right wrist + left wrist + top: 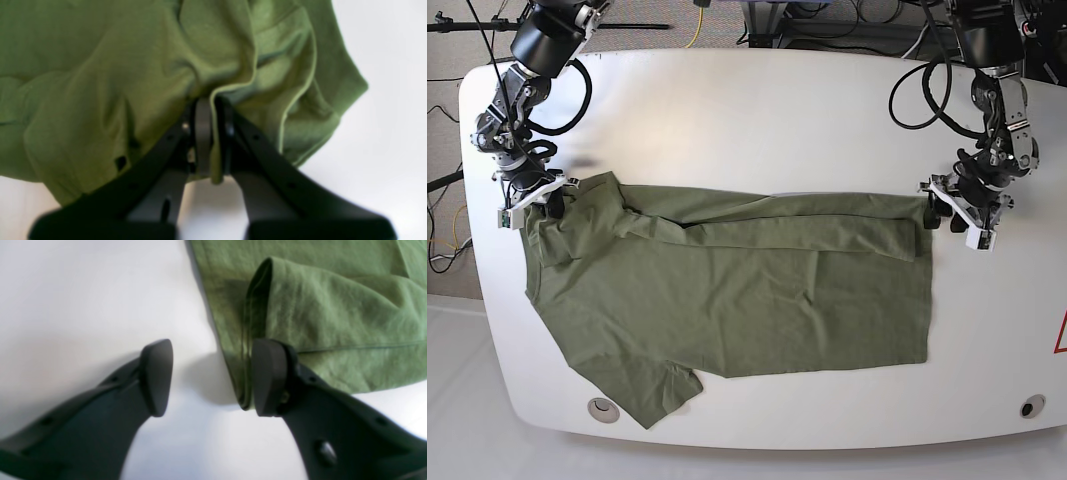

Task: Fold the T-shirt properly

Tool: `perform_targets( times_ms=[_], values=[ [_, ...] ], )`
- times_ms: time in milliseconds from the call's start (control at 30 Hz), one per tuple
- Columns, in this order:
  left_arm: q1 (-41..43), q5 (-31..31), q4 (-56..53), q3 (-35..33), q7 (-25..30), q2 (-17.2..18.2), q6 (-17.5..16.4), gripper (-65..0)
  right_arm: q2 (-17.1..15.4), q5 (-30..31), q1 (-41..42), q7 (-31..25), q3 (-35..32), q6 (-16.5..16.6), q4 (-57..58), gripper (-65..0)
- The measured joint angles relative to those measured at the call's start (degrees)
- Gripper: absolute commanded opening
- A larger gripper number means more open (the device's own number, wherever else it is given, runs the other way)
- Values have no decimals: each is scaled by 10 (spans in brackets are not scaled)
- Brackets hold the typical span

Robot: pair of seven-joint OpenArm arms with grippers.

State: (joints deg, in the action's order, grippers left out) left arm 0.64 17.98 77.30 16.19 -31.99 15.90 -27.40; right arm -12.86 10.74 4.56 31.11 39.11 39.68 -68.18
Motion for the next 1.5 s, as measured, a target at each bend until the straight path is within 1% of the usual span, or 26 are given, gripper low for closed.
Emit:
perform_targets(
  times_ms=[167, 200, 233, 433, 567, 633, 700, 767, 900, 1167, 1300, 1433, 1500],
  values=[
    [0, 0, -1, 0, -3, -3, 3, -589, 0, 0, 0, 1, 0, 0, 0, -620],
    [0, 0, -1, 0, -5, -3, 3, -627, 0, 0, 0, 2, 0, 0, 0, -624],
    [0, 0, -1, 0, -7, -3, 3, -650, 0, 0, 0, 2, 0, 0, 0, -628],
    [8, -2, -2, -2, -10, -3, 4, -650, 0, -2, -1, 2, -2, 0, 0, -649],
    [11, -2, -4, -3, -14, -3, 4, -650, 0, -2, -1, 2, -2, 0, 0, -639],
    [9, 1, -7, -1, -13, -3, 3, -587, 0, -2, -1, 3, -4, 0, 0, -638],
    [7, 2, -10, -1, -13, -3, 3, -487, 0, -2, -1, 4, -4, 0, 0, -636],
    [6, 3, -11, 0, -13, -3, 4, -412, 0, -2, -1, 5, -4, 0, 0, -635],
    [6, 10, -13, 1, -9, -3, 3, -295, 0, -2, -1, 5, -5, 0, 0, -636],
    [0, 2, -11, 14, -28, -6, -5, -298, 0, -2, 0, 2, -5, 0, 3, -637],
    [-3, 3, -14, 10, -29, -6, -5, -361, 0, -2, 2, 0, -5, 0, 5, -641],
    [-6, 4, -17, 4, -27, -6, -5, -438, 0, -2, 2, -5, -5, 0, 8, -641],
    [-6, 5, -18, 2, -26, -6, -3, -456, 0, -2, 2, -5, -5, 0, 8, -642]
  ],
)
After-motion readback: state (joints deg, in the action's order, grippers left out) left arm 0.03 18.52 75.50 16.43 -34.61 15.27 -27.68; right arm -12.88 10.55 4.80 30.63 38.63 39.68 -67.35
